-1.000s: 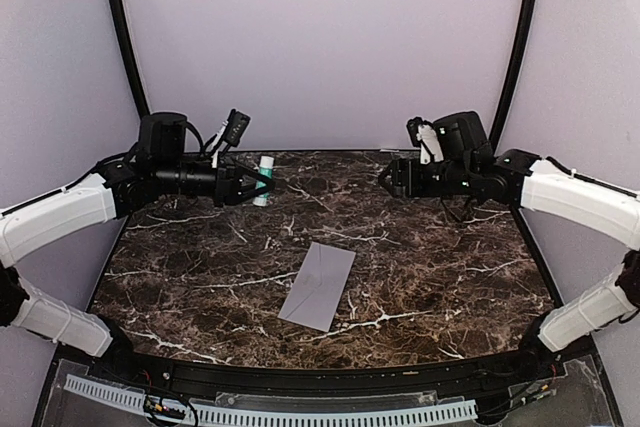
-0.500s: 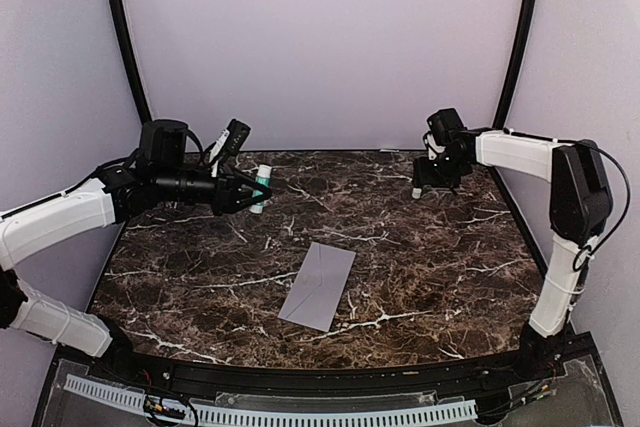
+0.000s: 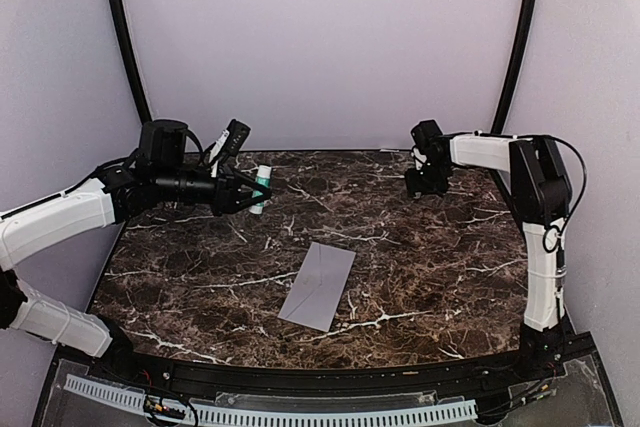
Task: Place the letter into the envelope and seal it
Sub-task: Close the solid glue cap on the solid glue.
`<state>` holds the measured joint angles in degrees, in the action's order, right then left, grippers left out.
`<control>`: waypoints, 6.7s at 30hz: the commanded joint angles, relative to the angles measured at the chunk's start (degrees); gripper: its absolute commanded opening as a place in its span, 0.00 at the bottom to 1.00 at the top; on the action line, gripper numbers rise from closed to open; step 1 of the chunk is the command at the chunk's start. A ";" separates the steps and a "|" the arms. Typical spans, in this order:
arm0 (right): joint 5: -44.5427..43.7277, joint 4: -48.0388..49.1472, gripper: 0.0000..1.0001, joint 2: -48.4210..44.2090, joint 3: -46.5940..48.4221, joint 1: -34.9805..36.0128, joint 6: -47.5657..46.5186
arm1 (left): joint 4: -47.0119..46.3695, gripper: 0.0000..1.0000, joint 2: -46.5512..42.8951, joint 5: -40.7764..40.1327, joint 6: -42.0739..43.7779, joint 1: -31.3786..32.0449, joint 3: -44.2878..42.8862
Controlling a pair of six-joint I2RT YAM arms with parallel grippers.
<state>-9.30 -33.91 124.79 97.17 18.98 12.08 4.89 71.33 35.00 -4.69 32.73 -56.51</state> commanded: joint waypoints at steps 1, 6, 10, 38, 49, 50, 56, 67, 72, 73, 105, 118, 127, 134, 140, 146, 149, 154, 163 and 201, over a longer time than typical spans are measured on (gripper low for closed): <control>-2.78 -1.10 0.59 1.82 4.14 -0.04 -1.13 | 0.30 0.04 -0.73 1.82 -0.50 -0.26 0.10; -1.82 -1.36 0.51 3.95 6.74 -0.09 -1.01 | 0.23 0.04 -0.73 2.21 -0.58 -0.24 0.05; -2.03 -2.15 0.48 5.89 8.72 -0.17 -1.06 | 0.30 0.04 -1.03 2.11 -0.57 -0.29 0.10; -3.23 -2.81 0.20 8.79 10.61 -0.26 -1.00 | 0.29 0.04 -0.89 3.37 -0.61 -0.23 0.02; 8.07 -0.01 0.14 -8.33 1.04 -0.19 -1.34 | -1.62 0.03 -0.40 8.48 0.27 -0.26 1.11; 10.83 0.55 0.14 -11.23 -0.83 -0.18 -1.19 | -1.84 0.03 -0.27 9.46 0.24 -0.22 1.16; 28.03 3.02 0.14 -27.38 -12.66 2.13 -0.07 | -2.93 0.03 0.42 16.41 1.39 1.56 1.53; 51.17 12.23 0.15 -39.35 -21.13 17.56 7.05 | 0.53 0.03 2.84 16.71 5.74 9.06 0.68; 55.83 18.88 0.15 -39.22 -22.39 22.81 10.95 | 0.61 0.02 4.11 17.60 5.64 10.54 0.53; 56.59 19.98 0.15 -39.08 -22.52 23.34 11.48 | 0.55 0.02 4.14 17.66 5.61 10.66 0.59; 63.30 28.24 0.15 -32.43 -19.94 29.30 16.76 | -0.03 0.02 4.76 18.42 5.04 10.91 0.64; 65.20 27.68 0.15 -30.93 -18.42 29.80 16.32 | 0.10 0.01 5.15 18.31 5.04 10.95 0.57; 65.76 26.34 0.15 -30.90 -18.25 30.23 15.45 | -0.01 0.01 5.40 18.52 5.04 10.95 0.57; 64.92 23.83 0.15 -30.32 -17.60 30.33 13.71 | -0.10 0.01 5.52 18.58 4.95 10.95 0.56; 65.43 22.75 0.15 -29.79 -16.69 30.65 12.69 | 0.02 0.01 5.98 18.69 4.95 10.94 0.53; 65.54 20.10 0.15 -29.23 -15.61 31.35 10.77 | 0.03 0.00 6.26 18.91 4.95 10.95 0.44; 65.21 18.22 0.15 -29.08 -15.02 31.71 9.40 | 0.04 0.00 6.34 18.85 4.95 10.95 0.44; 64.58 16.13 0.14 -29.18 -14.27 32.36 7.90 | -0.29 0.00 6.64 19.05 4.95 10.91 0.43; 61.34 10.62 0.14 -28.87 -11.82 34.08 4.37 | 1.09 0.00 8.21 18.64 3.59 10.85 -0.52; 59.00 14.26 0.09 -27.80 -15.95 42.63 9.41 | -8.37 0.00 4.38 19.89 -2.15 7.19 2.87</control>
<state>43.03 -20.43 95.66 82.48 55.88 19.55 5.69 77.73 59.00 -6.00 41.60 -52.84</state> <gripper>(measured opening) 0.201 0.220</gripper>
